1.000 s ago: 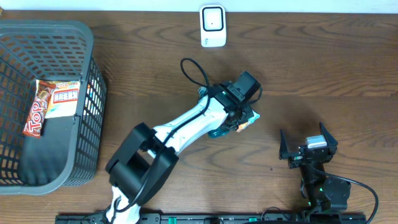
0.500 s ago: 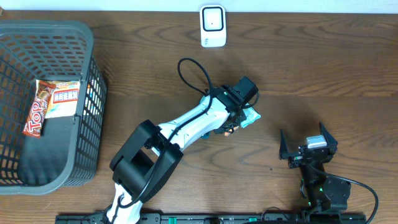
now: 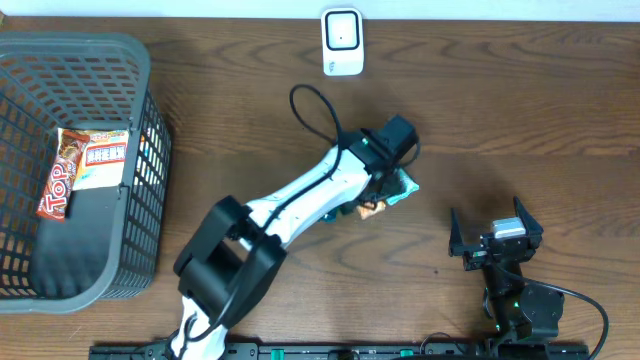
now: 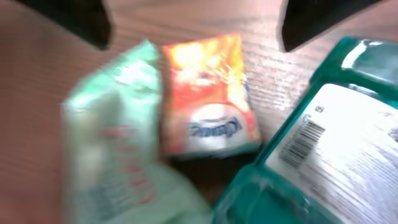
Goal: Scan the item barcode
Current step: 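Carry the orange tissue pack beside the bottle and release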
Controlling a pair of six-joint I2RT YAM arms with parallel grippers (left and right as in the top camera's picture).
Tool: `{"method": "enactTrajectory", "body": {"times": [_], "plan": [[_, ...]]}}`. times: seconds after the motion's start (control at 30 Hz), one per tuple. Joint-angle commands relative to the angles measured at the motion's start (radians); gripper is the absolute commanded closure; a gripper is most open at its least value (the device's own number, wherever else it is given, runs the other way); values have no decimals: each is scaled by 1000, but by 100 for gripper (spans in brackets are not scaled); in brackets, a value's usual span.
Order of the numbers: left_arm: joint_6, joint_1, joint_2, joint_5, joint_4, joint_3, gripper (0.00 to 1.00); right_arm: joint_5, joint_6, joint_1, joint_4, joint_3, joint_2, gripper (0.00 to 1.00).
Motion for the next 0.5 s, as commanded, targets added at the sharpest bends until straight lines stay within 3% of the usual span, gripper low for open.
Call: {"method": "enactTrajectory", "body": {"times": [0.0,0.23,0.3,0.47], "plan": [[155,37,-151,-120,-43,123,3,1,15,1,-4,-2,-2,1],[360,163,-412,-349,-53,163,2,1,15,1,-4,-2,-2,1],[376,255,-513,-463,-64,163,2,1,15,1,-4,-2,-2,1],[374,507,-659,-483,-101,163,2,1,15,1,-4,-2,-2,1]]}}
